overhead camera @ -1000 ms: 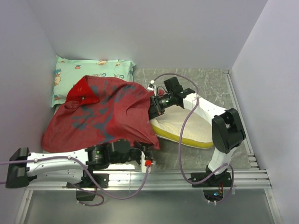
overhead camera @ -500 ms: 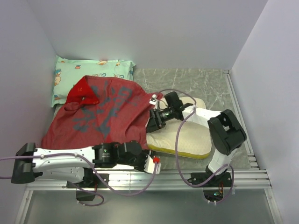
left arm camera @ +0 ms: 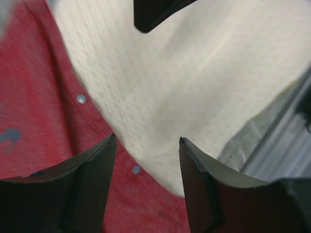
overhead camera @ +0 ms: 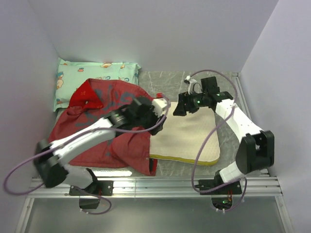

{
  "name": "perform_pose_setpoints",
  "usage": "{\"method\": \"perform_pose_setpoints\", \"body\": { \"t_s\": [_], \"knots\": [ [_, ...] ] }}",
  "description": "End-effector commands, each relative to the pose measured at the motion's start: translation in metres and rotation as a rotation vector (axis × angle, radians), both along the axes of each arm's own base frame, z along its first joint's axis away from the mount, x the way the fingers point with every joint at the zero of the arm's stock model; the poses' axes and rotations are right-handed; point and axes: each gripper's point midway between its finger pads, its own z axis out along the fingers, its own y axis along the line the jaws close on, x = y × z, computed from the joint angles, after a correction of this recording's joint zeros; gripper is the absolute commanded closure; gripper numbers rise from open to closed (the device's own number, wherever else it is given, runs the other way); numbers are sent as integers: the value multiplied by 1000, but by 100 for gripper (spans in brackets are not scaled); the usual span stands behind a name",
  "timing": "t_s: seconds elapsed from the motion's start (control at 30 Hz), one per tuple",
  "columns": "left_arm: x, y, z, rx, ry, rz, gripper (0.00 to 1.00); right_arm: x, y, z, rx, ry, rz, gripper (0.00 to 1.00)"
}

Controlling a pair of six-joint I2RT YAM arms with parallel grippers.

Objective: Put the pillow into the pillowcase

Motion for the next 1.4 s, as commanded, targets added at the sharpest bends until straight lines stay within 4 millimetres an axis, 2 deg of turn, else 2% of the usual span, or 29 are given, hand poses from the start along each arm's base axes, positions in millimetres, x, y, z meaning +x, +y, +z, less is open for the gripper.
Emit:
{"method": "perform_pose_setpoints", "body": {
  "t_s": [0.0, 0.03, 0.07, 0.1, 0.17, 0.23, 0.33, 0.47, 0.53, 0.73, 0.8, 0.9, 0.93, 1.07, 1.23, 1.37],
  "knots": [
    [14, 0, -52, 137, 161, 149, 41, -6, -14, -49, -125, 135, -18, 17],
    [18, -4, -52, 142, 166, 154, 42, -8, -12, -53, -115, 151, -15, 17],
    [26, -3, -68, 189, 175, 192, 43, -10, -11, -58, -110, 167, -19, 18],
    [31, -1, -74, 212, 175, 223, 44, -13, -11, -67, -110, 186, -18, 18],
    [36, 2, -98, 275, 210, 268, 45, -16, -12, -78, -117, 218, -21, 19],
    [45, 15, -122, 356, 213, 344, 49, -19, -15, -96, -140, 257, -29, 20],
    [64, 36, -136, 400, 172, 439, 58, -26, -20, -112, -167, 284, -30, 21],
    [85, 58, -133, 424, 129, 521, 61, -33, -24, -122, -186, 299, -29, 26],
    [90, 62, -126, 427, 104, 525, 62, -34, -24, -123, -184, 307, -27, 27],
    [90, 68, -117, 444, 75, 517, 57, -34, -23, -124, -182, 314, -18, 27],
    [85, 64, -113, 430, 84, 483, 54, -34, -23, -123, -180, 309, -16, 27],
    [75, 53, -96, 385, 65, 406, 48, -36, -23, -123, -178, 314, -10, 28],
    [73, 50, -87, 366, 47, 392, 48, -37, -22, -122, -174, 315, -6, 28],
    [66, 44, -75, 357, 41, 356, 48, -39, -21, -123, -171, 326, 1, 29],
    [63, 47, -86, 376, 61, 353, 47, -40, -21, -122, -169, 326, 3, 29],
    [72, 65, -109, 422, 111, 418, 48, -41, -23, -121, -174, 326, 2, 29]
  ]
}}
